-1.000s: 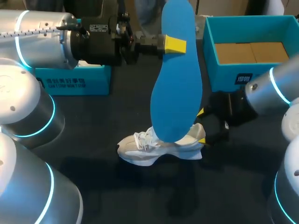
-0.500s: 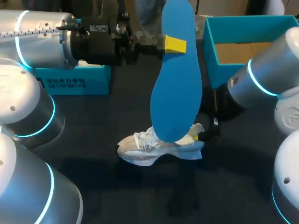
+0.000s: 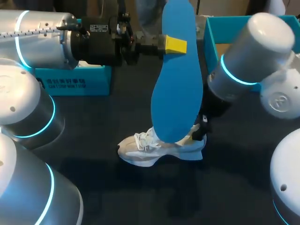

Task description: Take the shoe out of the shoebox, open the shoe tongue, remove and reinsert the insole, then place the shoe into the shoebox

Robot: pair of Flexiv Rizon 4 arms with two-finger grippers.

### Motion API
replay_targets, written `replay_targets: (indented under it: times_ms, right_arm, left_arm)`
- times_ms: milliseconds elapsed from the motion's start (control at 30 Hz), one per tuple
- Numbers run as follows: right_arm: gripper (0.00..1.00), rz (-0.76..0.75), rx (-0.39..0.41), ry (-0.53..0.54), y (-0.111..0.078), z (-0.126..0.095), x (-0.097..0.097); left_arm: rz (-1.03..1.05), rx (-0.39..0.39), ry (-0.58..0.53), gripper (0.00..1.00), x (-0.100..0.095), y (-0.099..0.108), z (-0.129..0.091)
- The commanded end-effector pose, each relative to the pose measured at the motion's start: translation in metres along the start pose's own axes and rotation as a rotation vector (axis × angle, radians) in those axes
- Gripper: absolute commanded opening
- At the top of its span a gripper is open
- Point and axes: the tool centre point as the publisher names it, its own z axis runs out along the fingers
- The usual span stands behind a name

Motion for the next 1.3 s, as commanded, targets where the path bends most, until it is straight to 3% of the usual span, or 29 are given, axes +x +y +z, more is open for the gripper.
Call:
replay_targets:
  times_ms: [33, 267, 867, 1100, 1300]
  right_arm:
    - [1.00, 0.000, 0.178, 0.011, 0.008, 0.005, -0.001]
    - [1.00, 0.030, 0.142, 0.039, 0.005, 0.008, 0.002]
    - [1.00, 0.030, 0.142, 0.039, 0.005, 0.008, 0.002]
    - [1.00, 0.032, 0.156, 0.036, 0.018, 0.012, -0.010]
    - [1.00, -0.006, 0.160, 0.068, 0.027, 0.027, -0.023]
  left_arm:
    - [0.000, 0.000, 0.000, 0.00, 0.000, 0.000, 0.001]
    - [0.000, 0.000, 0.000, 0.00, 0.000, 0.000, 0.001]
    - [0.000, 0.000, 0.000, 0.00, 0.000, 0.000, 0.001]
    - [0.000, 0.000, 0.000, 0.00, 0.000, 0.000, 0.001]
    - [0.000, 0.000, 0.000, 0.00, 0.000, 0.000, 0.001]
